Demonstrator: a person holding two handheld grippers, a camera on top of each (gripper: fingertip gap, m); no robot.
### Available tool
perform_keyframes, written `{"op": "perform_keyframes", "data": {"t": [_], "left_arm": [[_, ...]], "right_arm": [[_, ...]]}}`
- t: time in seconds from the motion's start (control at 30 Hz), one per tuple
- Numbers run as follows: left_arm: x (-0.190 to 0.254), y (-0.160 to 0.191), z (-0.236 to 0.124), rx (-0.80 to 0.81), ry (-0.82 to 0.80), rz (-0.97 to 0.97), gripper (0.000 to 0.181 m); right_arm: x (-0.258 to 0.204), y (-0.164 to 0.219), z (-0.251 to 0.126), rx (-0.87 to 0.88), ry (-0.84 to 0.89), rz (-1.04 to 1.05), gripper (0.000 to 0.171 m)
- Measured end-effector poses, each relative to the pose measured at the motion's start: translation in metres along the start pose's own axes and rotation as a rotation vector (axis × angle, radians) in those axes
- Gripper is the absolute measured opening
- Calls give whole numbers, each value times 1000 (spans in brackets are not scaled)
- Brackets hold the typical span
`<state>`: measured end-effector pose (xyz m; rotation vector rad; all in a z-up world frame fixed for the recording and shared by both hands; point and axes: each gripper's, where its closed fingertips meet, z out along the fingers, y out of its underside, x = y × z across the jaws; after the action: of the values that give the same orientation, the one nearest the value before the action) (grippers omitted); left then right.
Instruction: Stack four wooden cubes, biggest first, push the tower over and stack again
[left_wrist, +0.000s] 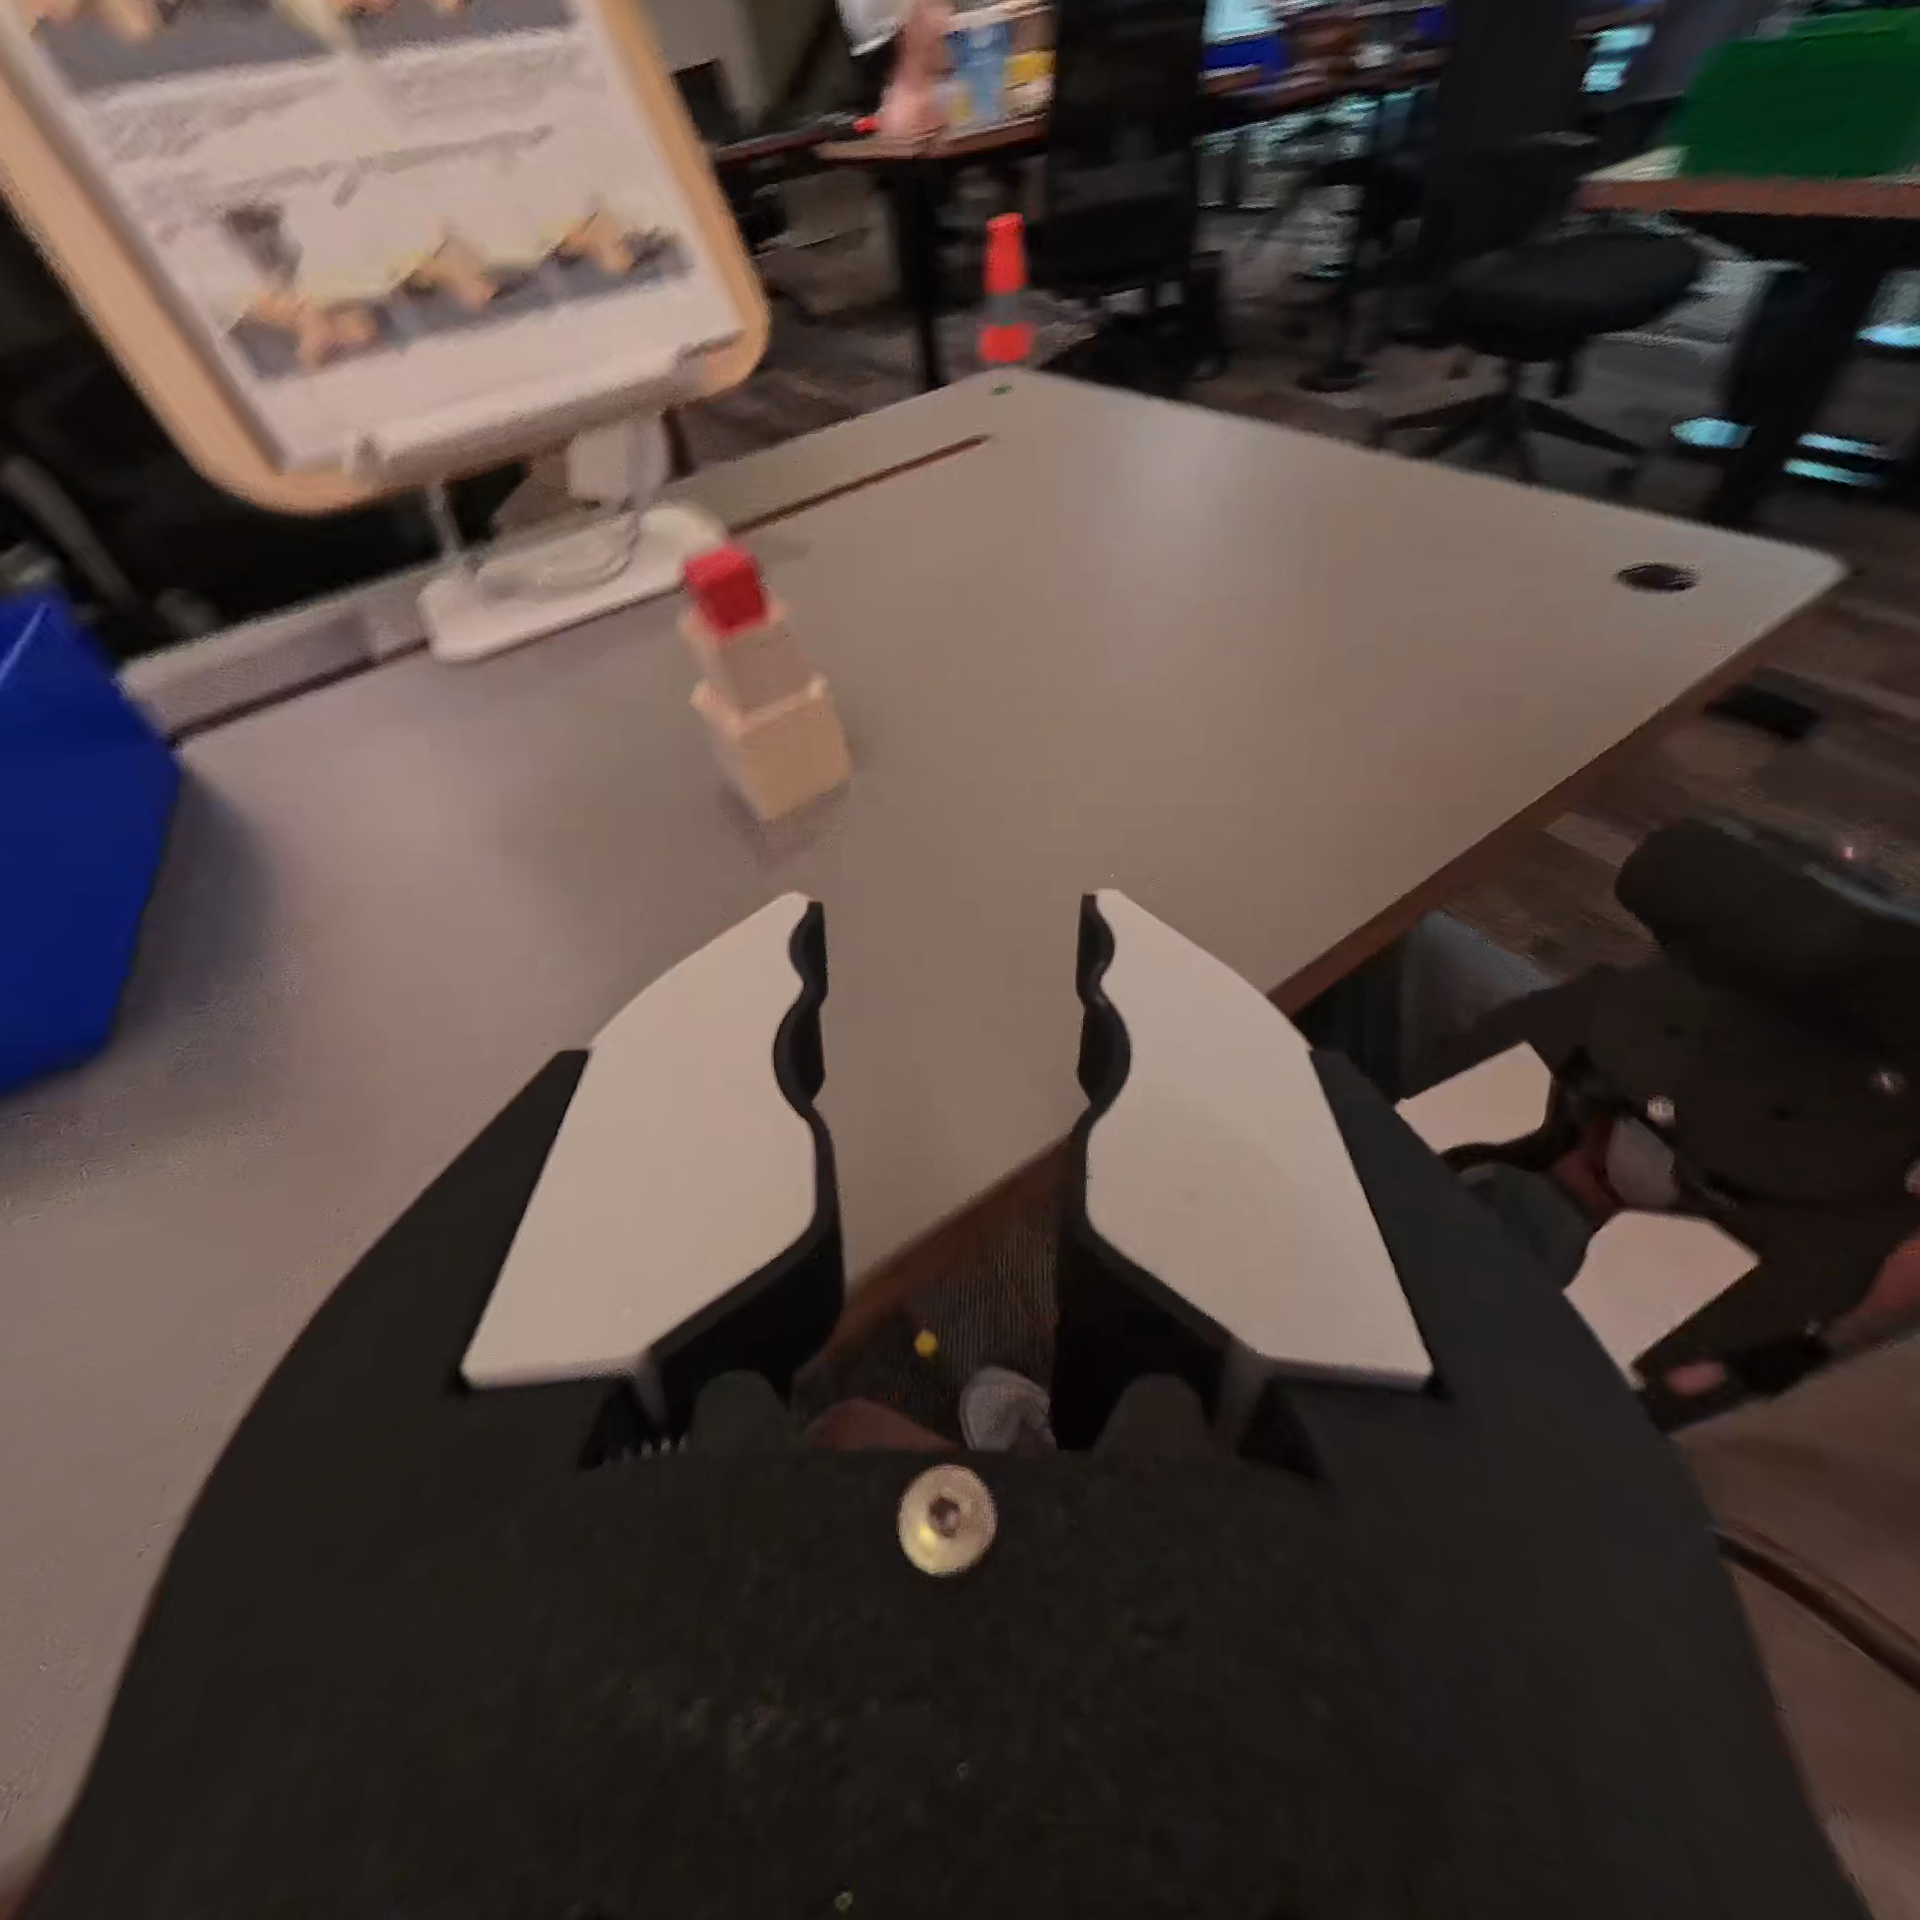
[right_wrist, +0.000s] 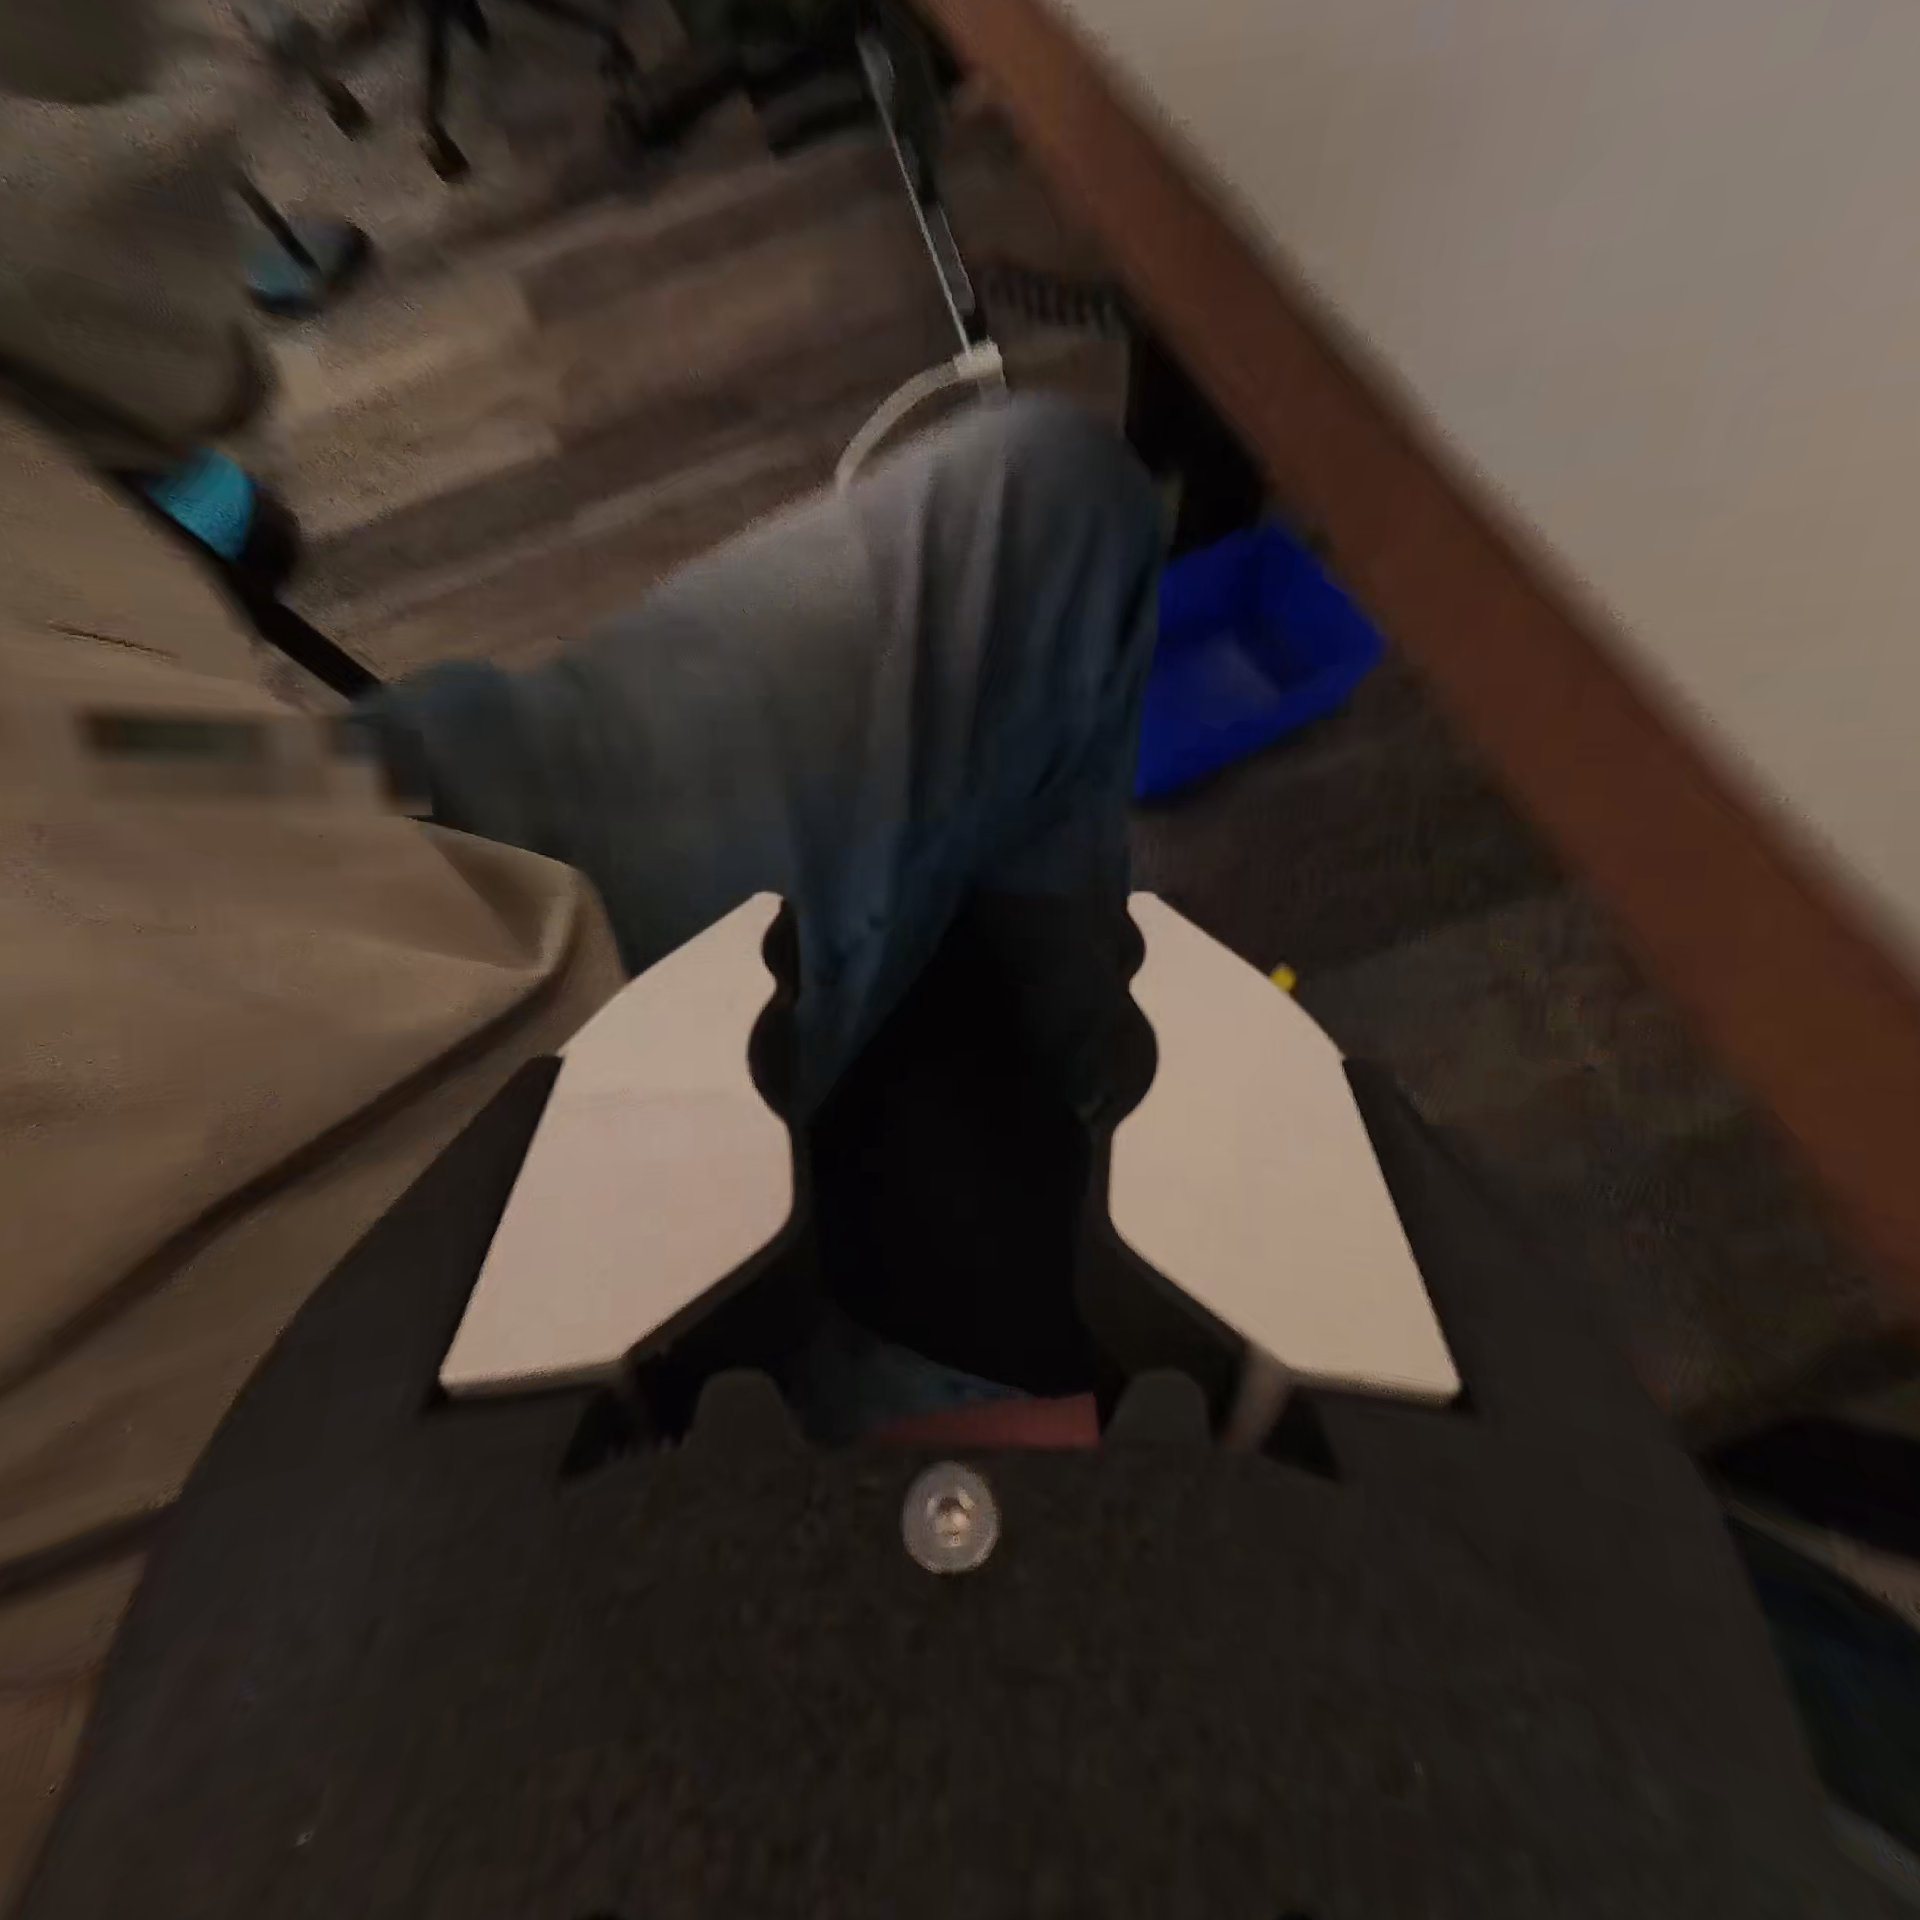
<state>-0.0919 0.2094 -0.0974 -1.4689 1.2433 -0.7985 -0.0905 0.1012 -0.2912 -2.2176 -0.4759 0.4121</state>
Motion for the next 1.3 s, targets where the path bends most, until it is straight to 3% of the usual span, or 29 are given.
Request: {"op": "perform_keyframes", "data": {"t": [0.13,0.27,0.43,0.67,0.87,1.07,1.3], "left_arm": [[-8,111,-33,-134,-313,-136,46],[-3,196,-51,-333,-354,-263,51],[-36,207,-63,-362,-412,-361,53],[-86,212,-77,-375,-494,-368,52],[-86,240,-83,-464,-384,-491,47],[-66,285,-94,-621,-298,-614,47],[-81,294,-101,-598,-326,-707,46]], "right_arm": [[7,66,71,-154,247,123,58],[58,119,145,-209,443,272,55],[138,179,247,-304,493,466,53],[213,263,373,-447,476,605,57],[262,322,461,-534,446,634,54],[293,354,520,-614,487,546,51],[331,372,536,-709,648,390,51]]}}
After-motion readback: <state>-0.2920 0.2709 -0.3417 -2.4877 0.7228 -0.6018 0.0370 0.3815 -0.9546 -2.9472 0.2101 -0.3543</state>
